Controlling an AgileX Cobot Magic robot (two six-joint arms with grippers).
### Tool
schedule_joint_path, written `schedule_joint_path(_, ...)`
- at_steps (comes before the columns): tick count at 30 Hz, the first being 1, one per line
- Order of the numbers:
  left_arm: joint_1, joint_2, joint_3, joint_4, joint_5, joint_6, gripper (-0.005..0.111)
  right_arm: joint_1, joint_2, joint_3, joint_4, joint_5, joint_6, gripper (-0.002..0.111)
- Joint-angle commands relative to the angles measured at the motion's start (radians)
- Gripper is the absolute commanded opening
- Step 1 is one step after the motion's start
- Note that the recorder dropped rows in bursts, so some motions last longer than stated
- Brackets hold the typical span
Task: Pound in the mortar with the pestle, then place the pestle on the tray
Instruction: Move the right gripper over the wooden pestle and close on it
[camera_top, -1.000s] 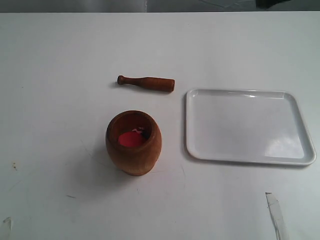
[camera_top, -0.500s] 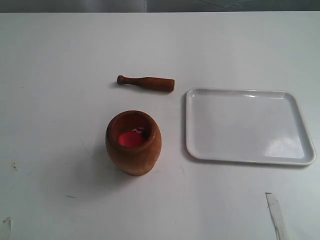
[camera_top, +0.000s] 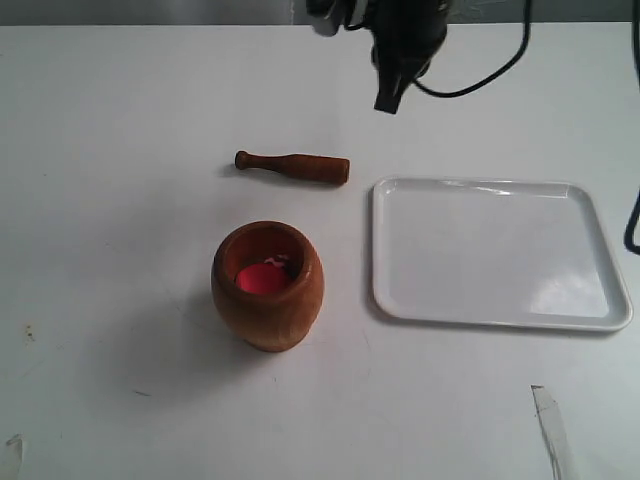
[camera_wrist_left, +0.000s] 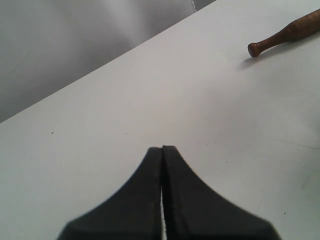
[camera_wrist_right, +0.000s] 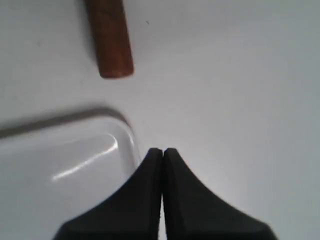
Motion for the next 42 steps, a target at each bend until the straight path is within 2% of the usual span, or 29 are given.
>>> schedule_joint_path(1,-0.008,-0.001,0.001,-0.007,-0.003,-0.008,0.0,0.081,0.041,-0.067,-0.006,0.004,-0.047,0.0)
schedule_joint_path(9,-0.008,-0.001,0.001,-0.007,-0.003,-0.008,0.0,0.106,0.167,-0.233,0.266,-0.022,-0.093,0.0)
schedule_joint_path(14,-0.008,-0.001,0.001,-0.007,-0.003,-0.008,0.0,0.106,0.271,-0.336,0.279,-0.047,-0.102,0.0)
schedule_joint_path(18,-0.008,-0.001,0.001,-0.007,-0.003,-0.008,0.0,0.106,0.31,-0.342,0.277,-0.193,-0.213,0.004)
schedule_joint_path(21,-0.008,-0.001,0.001,-0.007,-0.003,-0.008,0.0,0.106,0.318,-0.342,0.279,-0.278,-0.171,0.021)
schedule_joint_path(23,-0.008,-0.001,0.001,-0.007,-0.003,-0.008,0.0,0.106,0.321,-0.342,0.279,-0.278,-0.141,0.038)
schedule_joint_path(25,-0.008,-0.001,0.001,-0.007,-0.003,-0.008,0.0,0.106,0.321,-0.342,0.279,-0.267,-0.089,0.06)
schedule_joint_path(27,-0.008,-0.001,0.001,-0.007,-0.003,-0.008,0.0,0.106,0.321,-0.342,0.266,-0.262,-0.033,0.075)
schedule_joint_path(28,-0.008,-0.001,0.001,-0.007,-0.003,-0.008,0.0,0.106,0.322,-0.342,0.262,-0.262,-0.033,0.077)
schedule_joint_path(33,-0.008,-0.001,0.001,-0.007,-0.003,-0.008,0.0,0.106,0.341,-0.342,0.259,-0.262,-0.028,0.074)
schedule_joint_path(42,-0.008,-0.001,0.001,-0.007,-0.003,-0.008,0.0,0.109,0.377,-0.342,0.194,-0.133,-0.007,0.072)
